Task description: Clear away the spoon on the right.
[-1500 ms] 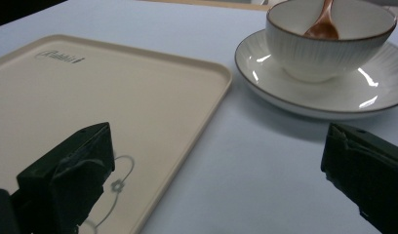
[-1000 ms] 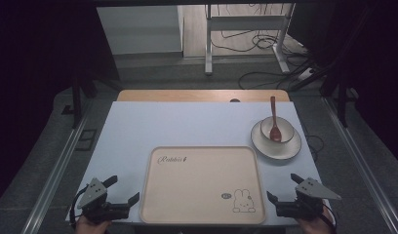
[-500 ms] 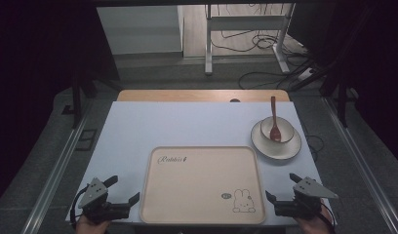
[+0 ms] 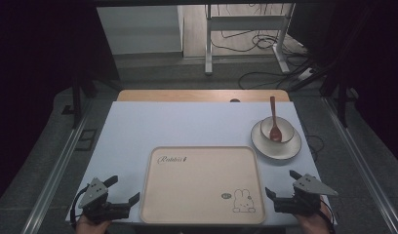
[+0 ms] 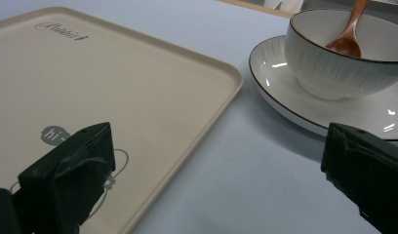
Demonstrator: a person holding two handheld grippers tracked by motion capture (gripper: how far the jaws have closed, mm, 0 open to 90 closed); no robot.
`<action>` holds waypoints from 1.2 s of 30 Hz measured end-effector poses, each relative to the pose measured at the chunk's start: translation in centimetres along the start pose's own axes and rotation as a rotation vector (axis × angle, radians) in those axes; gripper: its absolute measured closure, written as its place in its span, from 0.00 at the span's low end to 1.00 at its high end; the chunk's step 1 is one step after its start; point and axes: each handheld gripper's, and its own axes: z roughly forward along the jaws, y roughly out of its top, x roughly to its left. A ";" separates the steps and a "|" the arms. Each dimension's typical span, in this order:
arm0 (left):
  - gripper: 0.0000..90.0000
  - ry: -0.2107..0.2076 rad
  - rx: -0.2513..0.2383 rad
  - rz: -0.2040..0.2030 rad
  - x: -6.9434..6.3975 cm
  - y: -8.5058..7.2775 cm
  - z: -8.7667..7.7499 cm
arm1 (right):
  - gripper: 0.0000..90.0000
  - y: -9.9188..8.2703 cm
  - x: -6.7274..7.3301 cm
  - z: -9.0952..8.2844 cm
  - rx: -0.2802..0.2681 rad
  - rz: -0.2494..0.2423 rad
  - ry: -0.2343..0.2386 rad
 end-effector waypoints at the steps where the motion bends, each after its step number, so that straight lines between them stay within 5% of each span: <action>1: 0.00 0.001 0.000 0.000 0.0 0.0 0.0 | 0.00 0.0 0.0 0.2 0.004 -0.001 0.001; 36: 0.00 0.006 0.015 -0.002 0.0 0.1 0.2 | 0.00 2.8 -1.7 2.6 0.000 0.070 0.046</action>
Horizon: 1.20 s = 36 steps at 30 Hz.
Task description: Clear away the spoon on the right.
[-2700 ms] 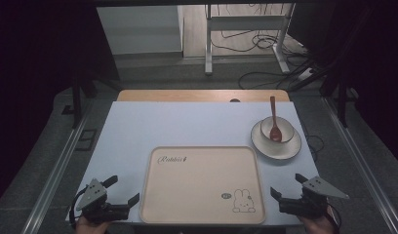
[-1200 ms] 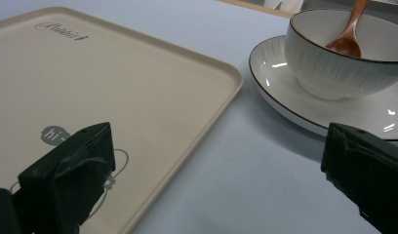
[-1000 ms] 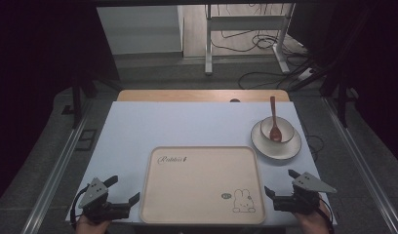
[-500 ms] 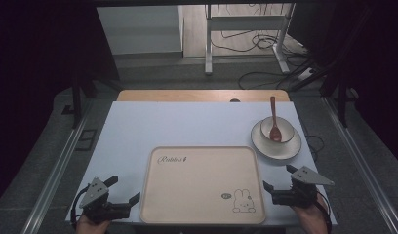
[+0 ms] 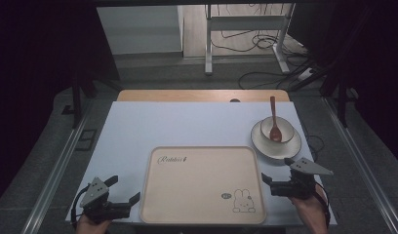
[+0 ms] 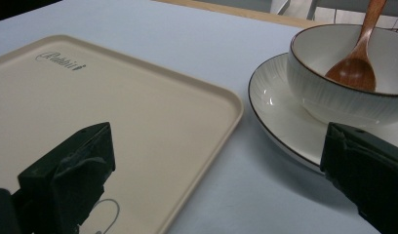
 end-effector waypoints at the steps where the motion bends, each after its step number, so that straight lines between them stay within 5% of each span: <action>1: 0.00 -0.001 0.001 0.002 0.0 0.0 0.0 | 0.00 0.3 -0.1 0.1 0.000 -0.002 -0.001; 36: 0.00 -0.003 0.014 0.012 -0.1 0.1 0.1 | 0.00 3.8 -3.2 3.0 0.029 0.003 -0.013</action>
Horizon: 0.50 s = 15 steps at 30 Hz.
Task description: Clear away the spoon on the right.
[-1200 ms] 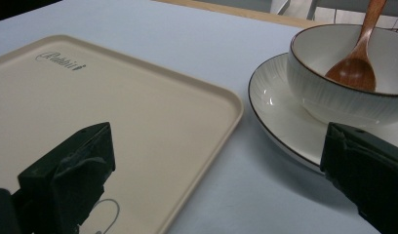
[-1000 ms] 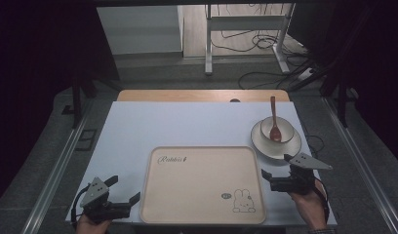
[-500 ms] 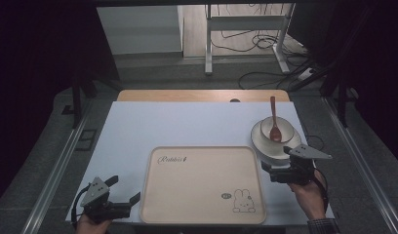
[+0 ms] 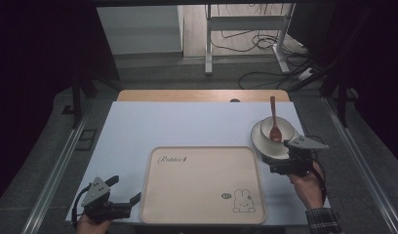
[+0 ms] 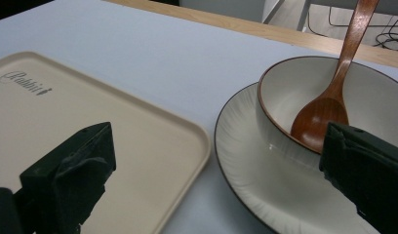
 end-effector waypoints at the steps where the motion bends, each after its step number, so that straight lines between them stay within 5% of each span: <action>1: 0.00 0.000 0.000 0.000 0.0 0.0 0.0 | 0.00 0.1 -0.1 0.1 0.001 -0.003 -0.004; 11: 0.00 0.000 0.002 0.008 -0.1 0.0 0.0 | 0.00 0.8 -1.3 1.5 0.010 -0.004 -0.034; 15: 0.00 -0.001 0.002 0.009 -0.1 0.0 0.0 | 0.00 1.1 -1.9 2.0 0.012 0.032 -0.027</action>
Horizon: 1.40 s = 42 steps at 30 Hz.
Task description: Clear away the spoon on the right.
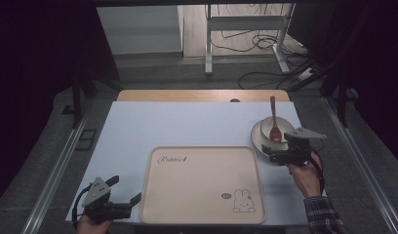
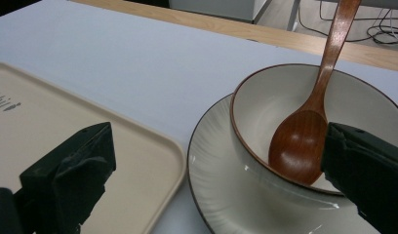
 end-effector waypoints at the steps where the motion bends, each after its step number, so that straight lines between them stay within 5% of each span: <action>1: 0.00 0.000 0.000 0.000 0.0 0.0 0.0 | 0.00 0.0 0.0 0.0 0.000 0.000 0.000; 36: 0.00 -0.001 0.008 0.018 -0.1 0.0 0.1 | 0.03 3.5 -3.0 4.1 0.052 -0.001 -0.078; 42: 0.00 0.002 0.009 0.020 -0.2 0.0 0.1 | 0.00 3.7 -3.5 5.2 0.086 0.013 -0.121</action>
